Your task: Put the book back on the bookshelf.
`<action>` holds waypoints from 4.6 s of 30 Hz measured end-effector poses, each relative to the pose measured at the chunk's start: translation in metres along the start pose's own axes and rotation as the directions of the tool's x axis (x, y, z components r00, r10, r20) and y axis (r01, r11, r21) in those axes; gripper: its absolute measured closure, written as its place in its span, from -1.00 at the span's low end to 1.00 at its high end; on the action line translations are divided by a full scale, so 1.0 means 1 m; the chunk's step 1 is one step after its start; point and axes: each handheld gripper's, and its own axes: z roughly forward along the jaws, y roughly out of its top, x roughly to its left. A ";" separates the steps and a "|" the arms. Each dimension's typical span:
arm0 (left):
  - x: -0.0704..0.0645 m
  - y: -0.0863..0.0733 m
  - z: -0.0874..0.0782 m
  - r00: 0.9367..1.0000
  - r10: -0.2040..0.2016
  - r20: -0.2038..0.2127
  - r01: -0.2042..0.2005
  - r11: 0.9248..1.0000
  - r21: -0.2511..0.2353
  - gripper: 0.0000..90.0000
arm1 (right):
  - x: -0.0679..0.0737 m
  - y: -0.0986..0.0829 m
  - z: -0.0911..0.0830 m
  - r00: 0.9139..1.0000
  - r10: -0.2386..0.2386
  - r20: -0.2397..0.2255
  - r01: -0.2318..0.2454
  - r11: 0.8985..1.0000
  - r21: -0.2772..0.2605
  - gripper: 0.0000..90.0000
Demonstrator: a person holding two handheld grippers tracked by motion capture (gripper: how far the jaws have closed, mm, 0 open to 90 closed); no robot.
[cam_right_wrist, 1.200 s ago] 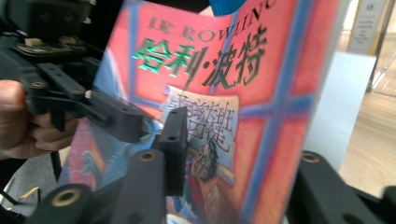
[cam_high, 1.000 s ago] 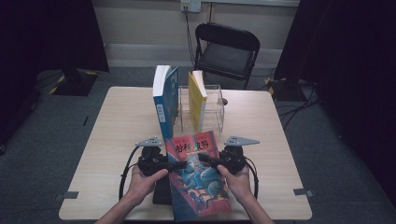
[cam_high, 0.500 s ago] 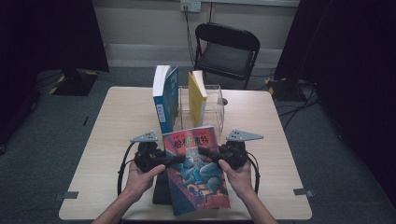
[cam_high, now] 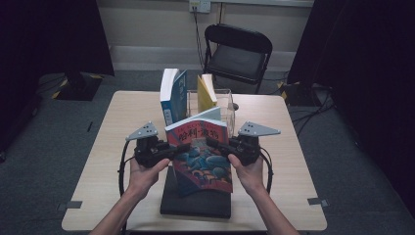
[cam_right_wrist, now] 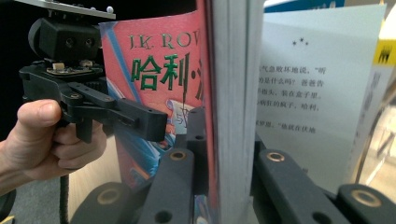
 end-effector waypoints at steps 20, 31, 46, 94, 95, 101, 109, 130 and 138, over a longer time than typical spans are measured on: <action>-0.030 -0.012 -0.005 0.990 0.138 0.006 -0.138 0.990 -0.012 0.61 | -0.024 -0.041 -0.023 0.996 0.043 0.078 -0.045 0.999 0.023 -0.21; -0.041 -0.015 -0.007 0.981 0.192 -0.021 -0.192 0.981 -0.004 0.60 | -0.019 -0.041 -0.014 0.999 -0.001 0.041 -0.002 0.998 0.063 -0.12; -0.044 -0.028 0.004 0.981 0.191 -0.032 -0.191 0.981 -0.015 0.39 | -0.014 -0.045 -0.011 1.000 -0.009 0.008 0.008 0.999 0.052 -0.01; -0.020 -0.027 -0.012 0.990 0.000 -0.144 -0.007 0.999 -0.049 0.66 | -0.095 -0.156 -0.088 0.880 0.033 0.473 -0.244 0.887 0.392 -0.60; -0.020 -0.027 -0.012 0.990 0.000 -0.144 -0.007 0.999 -0.049 0.66 | -0.095 -0.158 -0.086 0.879 0.024 0.477 -0.243 0.882 0.403 -0.62; -0.018 -0.018 -0.006 0.983 -0.012 -0.182 0.002 0.998 -0.055 0.66 | -0.091 -0.162 -0.079 0.871 -0.074 0.486 -0.167 0.885 0.434 -0.66; -0.011 -0.010 -0.005 0.963 -0.042 -0.267 0.022 0.997 -0.076 0.66 | -0.091 -0.167 -0.079 0.870 -0.076 0.487 -0.145 0.905 0.401 -0.71; 0.004 0.008 0.034 0.907 -0.071 -0.414 0.050 0.997 -0.062 0.66 | -0.092 -0.167 -0.079 0.870 -0.077 0.487 -0.144 0.905 0.401 -0.71; 0.014 0.014 0.045 0.888 -0.082 -0.453 0.063 0.996 -0.056 0.66 | -0.092 -0.167 -0.079 0.871 -0.076 0.486 -0.144 0.905 0.401 -0.71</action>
